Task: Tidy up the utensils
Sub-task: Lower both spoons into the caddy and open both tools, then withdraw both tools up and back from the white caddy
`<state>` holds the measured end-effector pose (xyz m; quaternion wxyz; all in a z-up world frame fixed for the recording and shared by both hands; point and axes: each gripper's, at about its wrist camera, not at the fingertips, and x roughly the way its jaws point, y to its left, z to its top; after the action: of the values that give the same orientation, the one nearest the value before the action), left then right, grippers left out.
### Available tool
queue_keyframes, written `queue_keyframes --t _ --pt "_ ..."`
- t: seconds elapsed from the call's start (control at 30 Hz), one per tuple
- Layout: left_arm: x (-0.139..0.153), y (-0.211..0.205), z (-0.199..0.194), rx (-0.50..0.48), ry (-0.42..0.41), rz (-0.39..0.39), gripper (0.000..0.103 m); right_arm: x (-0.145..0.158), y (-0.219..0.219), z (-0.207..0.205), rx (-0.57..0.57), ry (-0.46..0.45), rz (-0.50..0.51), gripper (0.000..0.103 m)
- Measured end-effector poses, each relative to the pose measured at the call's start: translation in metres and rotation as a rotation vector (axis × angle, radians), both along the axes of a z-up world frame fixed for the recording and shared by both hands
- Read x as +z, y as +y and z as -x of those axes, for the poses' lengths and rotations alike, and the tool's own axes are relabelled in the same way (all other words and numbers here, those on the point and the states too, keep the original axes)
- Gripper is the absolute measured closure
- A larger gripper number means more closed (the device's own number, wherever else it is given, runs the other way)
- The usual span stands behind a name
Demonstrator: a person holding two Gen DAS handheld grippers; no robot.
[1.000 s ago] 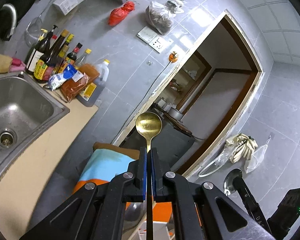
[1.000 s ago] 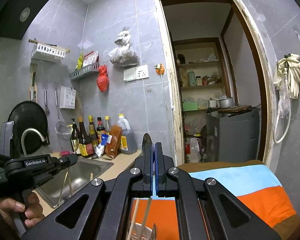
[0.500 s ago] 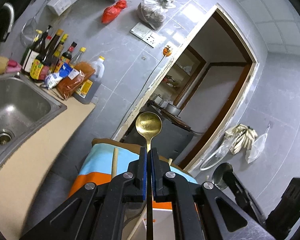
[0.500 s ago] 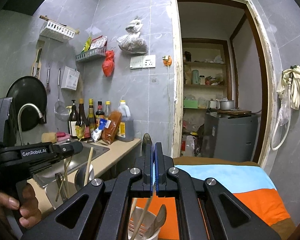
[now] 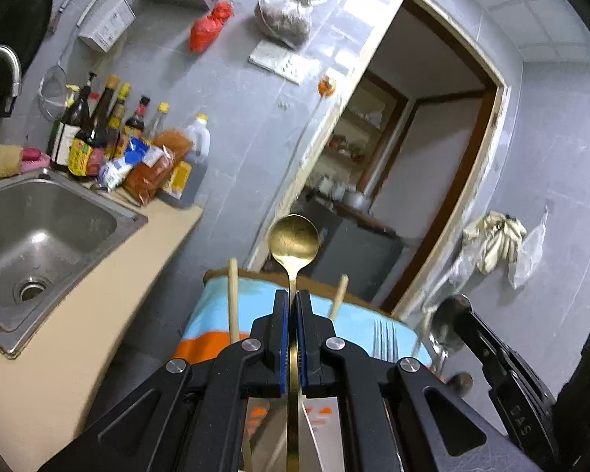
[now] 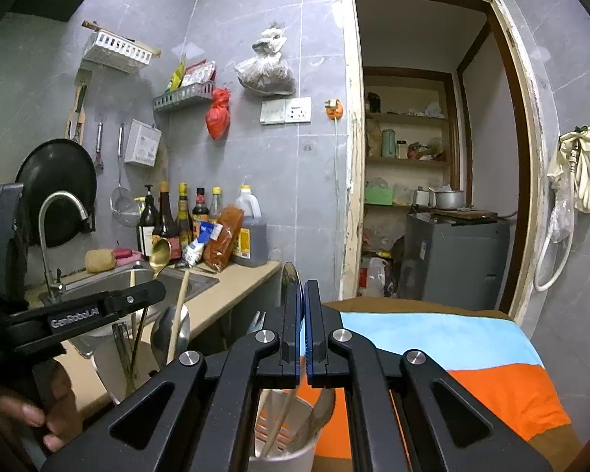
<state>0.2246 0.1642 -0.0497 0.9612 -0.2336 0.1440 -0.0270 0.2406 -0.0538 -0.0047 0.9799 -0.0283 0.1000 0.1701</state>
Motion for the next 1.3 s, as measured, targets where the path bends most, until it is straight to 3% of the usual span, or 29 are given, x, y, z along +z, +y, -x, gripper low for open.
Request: queue_keyframes --t 0.1,0.17,0.3,0.4,0.47,0.8,0.93,1.3 --pt "0.002 -0.007 0.003 -0.018 0.045 -0.050 0.091 0.000 -0.004 0.002 -0.006 0.023 -0.006 0.090" --pt "0.004 -0.010 0.007 -0.033 0.066 -0.073 0.083 0.000 -0.008 0.005 -0.009 0.031 -0.017 0.077" --pt "0.008 -0.013 0.013 -0.044 0.094 -0.067 0.071 0.006 -0.015 0.009 -0.026 0.050 -0.036 0.077" --pt "0.016 -0.014 0.019 -0.043 0.102 -0.061 0.055 0.011 -0.021 0.014 -0.046 0.068 -0.045 0.072" --pt "0.021 -0.015 0.021 -0.040 0.101 -0.064 0.052 0.015 -0.025 0.015 -0.058 0.072 -0.051 0.067" --pt "0.046 -0.024 0.026 -0.035 0.130 -0.138 0.036 0.030 -0.043 0.021 -0.117 0.103 -0.078 0.060" --pt "0.052 -0.027 0.027 -0.027 0.130 -0.175 0.023 0.032 -0.048 0.020 -0.136 0.104 -0.084 0.051" --pt "0.057 -0.036 0.031 0.007 0.141 -0.271 0.006 0.027 -0.055 0.024 -0.176 0.149 -0.080 0.028"
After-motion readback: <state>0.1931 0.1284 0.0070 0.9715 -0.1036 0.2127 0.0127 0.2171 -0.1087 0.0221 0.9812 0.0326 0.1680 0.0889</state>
